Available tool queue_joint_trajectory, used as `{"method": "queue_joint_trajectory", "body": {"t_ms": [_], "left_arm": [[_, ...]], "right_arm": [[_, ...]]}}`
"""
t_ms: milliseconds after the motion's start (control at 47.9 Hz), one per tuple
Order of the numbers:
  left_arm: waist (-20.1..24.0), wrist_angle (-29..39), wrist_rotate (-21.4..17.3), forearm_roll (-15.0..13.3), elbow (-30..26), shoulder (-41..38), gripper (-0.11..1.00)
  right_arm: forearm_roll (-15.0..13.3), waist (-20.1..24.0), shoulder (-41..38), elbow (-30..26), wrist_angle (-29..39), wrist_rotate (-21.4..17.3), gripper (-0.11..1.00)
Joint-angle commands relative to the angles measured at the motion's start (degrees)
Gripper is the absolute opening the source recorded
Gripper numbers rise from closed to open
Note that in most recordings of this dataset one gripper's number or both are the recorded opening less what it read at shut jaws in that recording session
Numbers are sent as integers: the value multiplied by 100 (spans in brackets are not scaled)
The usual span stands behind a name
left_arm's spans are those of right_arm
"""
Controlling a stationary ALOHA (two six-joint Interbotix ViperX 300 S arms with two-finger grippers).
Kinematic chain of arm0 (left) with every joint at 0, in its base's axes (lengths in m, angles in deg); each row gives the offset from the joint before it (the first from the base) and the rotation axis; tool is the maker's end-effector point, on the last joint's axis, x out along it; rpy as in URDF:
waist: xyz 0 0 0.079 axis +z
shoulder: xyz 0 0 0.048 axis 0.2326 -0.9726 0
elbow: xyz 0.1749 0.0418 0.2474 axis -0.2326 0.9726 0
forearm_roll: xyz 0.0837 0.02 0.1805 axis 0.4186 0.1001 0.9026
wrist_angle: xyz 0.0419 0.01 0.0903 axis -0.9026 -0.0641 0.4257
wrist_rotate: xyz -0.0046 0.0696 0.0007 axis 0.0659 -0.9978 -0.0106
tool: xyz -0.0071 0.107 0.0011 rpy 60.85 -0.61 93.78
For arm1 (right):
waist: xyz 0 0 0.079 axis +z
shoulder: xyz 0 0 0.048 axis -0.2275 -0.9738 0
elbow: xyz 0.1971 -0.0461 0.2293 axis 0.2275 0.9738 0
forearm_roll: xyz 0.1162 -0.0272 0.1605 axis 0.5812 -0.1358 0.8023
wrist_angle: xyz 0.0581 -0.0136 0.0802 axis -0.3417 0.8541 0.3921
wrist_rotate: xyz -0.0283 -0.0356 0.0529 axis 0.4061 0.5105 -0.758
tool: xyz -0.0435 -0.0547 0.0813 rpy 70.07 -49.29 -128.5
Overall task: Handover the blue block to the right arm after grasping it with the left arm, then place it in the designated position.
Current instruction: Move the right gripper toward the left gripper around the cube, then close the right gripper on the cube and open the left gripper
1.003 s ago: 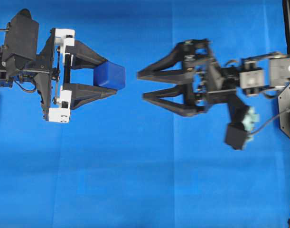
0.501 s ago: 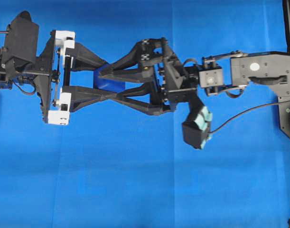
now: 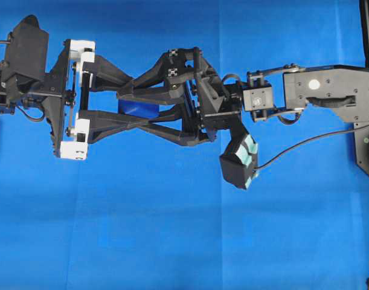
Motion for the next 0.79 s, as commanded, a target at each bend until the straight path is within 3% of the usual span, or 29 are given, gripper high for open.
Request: {"method": "queue_joint_trajectory", "body": {"t_ms": [0, 84, 230, 773], "left_arm": [[-53, -26, 0, 0, -79, 79, 46], [-88, -9, 0, 0, -70, 88, 46], [-141, -9, -9, -9, -70, 79, 46], [-167, -9, -44, -9, -97, 70, 46]], "right_arm": [[9, -9, 88, -176, 9, -18, 95], [9, 0, 88, -185, 141, -18, 88], [9, 0, 88, -237, 360, -18, 53], [26, 0, 88, -264, 571, -62, 53]]}}
